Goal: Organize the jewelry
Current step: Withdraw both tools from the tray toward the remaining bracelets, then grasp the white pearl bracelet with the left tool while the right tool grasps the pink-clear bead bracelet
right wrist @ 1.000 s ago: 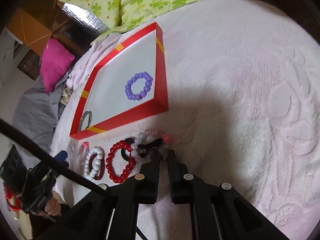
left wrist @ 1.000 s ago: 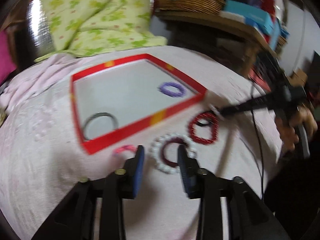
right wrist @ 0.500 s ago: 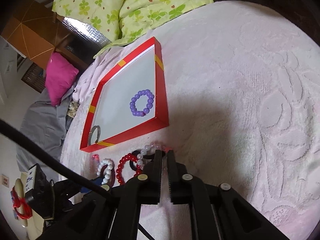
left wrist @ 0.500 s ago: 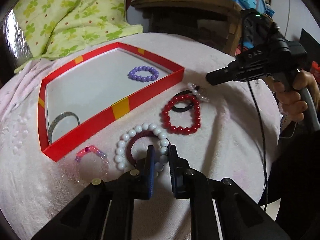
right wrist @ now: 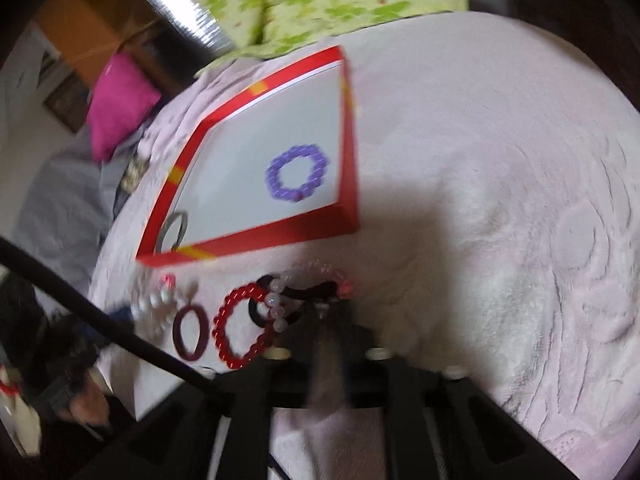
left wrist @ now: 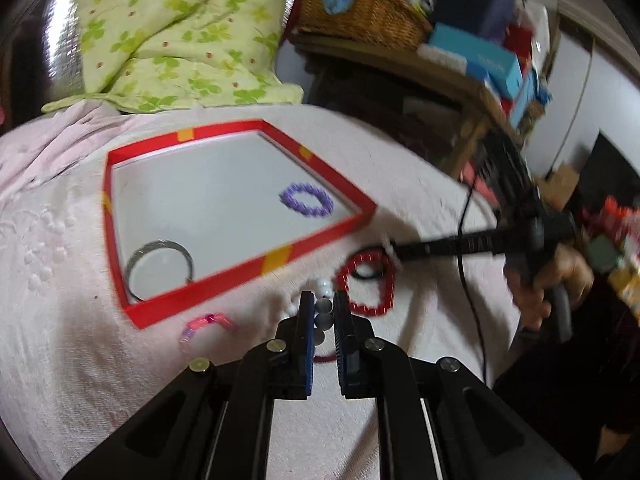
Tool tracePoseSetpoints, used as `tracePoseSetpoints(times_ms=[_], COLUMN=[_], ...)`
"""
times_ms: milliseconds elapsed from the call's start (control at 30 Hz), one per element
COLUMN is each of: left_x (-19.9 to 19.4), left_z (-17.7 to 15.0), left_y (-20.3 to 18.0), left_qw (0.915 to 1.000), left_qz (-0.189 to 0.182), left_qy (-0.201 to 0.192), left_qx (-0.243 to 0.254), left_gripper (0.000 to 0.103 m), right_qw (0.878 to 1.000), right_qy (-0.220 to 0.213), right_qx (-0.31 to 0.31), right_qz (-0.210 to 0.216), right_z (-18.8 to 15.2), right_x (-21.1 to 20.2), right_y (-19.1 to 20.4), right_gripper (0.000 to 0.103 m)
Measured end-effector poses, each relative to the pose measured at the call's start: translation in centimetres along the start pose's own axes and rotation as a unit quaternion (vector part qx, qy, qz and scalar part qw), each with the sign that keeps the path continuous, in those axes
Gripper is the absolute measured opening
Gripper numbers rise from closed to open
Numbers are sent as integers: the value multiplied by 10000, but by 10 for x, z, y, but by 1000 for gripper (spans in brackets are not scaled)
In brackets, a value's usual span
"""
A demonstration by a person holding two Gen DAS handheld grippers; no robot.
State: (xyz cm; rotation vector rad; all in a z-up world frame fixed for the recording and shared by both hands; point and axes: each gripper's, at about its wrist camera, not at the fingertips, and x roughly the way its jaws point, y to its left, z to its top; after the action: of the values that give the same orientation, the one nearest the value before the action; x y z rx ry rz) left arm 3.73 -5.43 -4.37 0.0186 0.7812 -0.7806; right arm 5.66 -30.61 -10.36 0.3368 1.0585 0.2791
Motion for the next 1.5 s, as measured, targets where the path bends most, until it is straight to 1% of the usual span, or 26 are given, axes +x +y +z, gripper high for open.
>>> tracePoseSetpoints(times_ms=[67, 133, 267, 333, 367, 400, 467, 533, 567, 600, 633, 667, 767, 800, 833, 867, 900, 967, 1033, 1100, 1133, 1167, 1200, 1233, 1333, 1500], left_x=[-8, -16, -32, -34, -35, -36, -36, -37, -37, -37, -38, -38, -41, -41, -41, -41, -40, -40, -40, -40, -41, -41, -42, -42, -41, -41], left_z=[4, 7, 13, 14, 15, 15, 16, 16, 16, 16, 16, 16, 16, 16, 16, 17, 17, 17, 17, 17, 16, 17, 17, 17, 16, 18], left_y=[6, 12, 20, 25, 27, 28, 31, 32, 34, 35, 36, 37, 40, 42, 42, 42, 41, 39, 39, 41, 42, 42, 43, 44, 45, 44], left_qw=[9998, 9992, 9975, 9968, 9966, 9965, 9962, 9959, 9957, 9956, 9955, 9953, 9946, 9944, 9943, 9942, 9942, 9945, 9946, 9944, 9943, 9941, 9939, 9937, 9936, 9931], left_qz=[-48, -87, -70, -44, -21, 4, 36, 93, 118, 121, 124, 151, 198, 208, 221, 232, 237, 239, 244, 257, 267, 276, 283, 295, 313, 335], left_qy=[-162, -319, -616, -691, -701, -707, -724, -742, -753, -760, -766, -774, -802, -810, -813, -815, -815, -814, -807, -809, -816, -823, -831, -838, -834, -867], left_qx=[-135, -238, -340, -409, -434, -453, -475, -500, -528, -543, -552, -566, -628, -651, -657, -658, -653, -619, -608, -632, -639, -651, -669, -684, -699, -713], left_gripper=[10, 10, 10, 10, 10, 10, 10, 10, 10, 10, 10, 10, 10, 10, 10, 10, 10, 10, 10, 10, 10, 10, 10, 10, 10, 10], right_qw=[9999, 9997, 9963, 9941, 9937, 9940, 9948, 9968, 9978, 9984, 9987, 9992, 9996, 9996, 9994, 9989, 9983, 9983, 9976, 9970, 9971, 9975, 9974, 9974, 9989, 9982], right_qy=[-69, -256, -789, -928, -936, -852, -629, -481, -399, -344, -307, -289, -219, -175, -124, -96, -107, -181, -170, -90, -70, -69, -87, -94, -183, -574], right_qx=[-92, -59, 266, 439, 481, 513, 619, 518, 389, 294, 232, 127, -200, -206, -186, -164, -91, -45, -155, -294, -343, -360, -379, -411, -265, 171], right_qz=[-57, -12, 224, 343, 389, 455, 506, 386, 346, 349, 329, 261, 0, -93, -263, -423, -562, -561, -655, -716, -676, -610, -600, -587, -347, 45], right_z=[-1, 0, 4, 6, 5, 6, 6, 7, 7, 7, 5, 4, 1, -1, -2, -2, -1, 2, 2, 1, 3, 3, 2, 2, 0, 2], right_x=[-5, -17, -47, -55, -55, -53, -44, -35, -31, -27, -26, -23, -12, -9, -3, 1, 5, 6, 8, 11, 11, 8, 4, 0, -15, -41], right_y=[3, 2, -12, -20, -21, -22, -19, -12, -4, 2, 4, 10, 21, 20, 19, 18, 17, 17, 22, 26, 27, 28, 28, 27, 18, -4], right_gripper=[5, 4, 4, 4, 4, 4, 8, 11, 22, 31, 52, 61, 60, 57, 55, 50, 49, 49, 47, 35, 24, 19, 8, 8, 8, 8])
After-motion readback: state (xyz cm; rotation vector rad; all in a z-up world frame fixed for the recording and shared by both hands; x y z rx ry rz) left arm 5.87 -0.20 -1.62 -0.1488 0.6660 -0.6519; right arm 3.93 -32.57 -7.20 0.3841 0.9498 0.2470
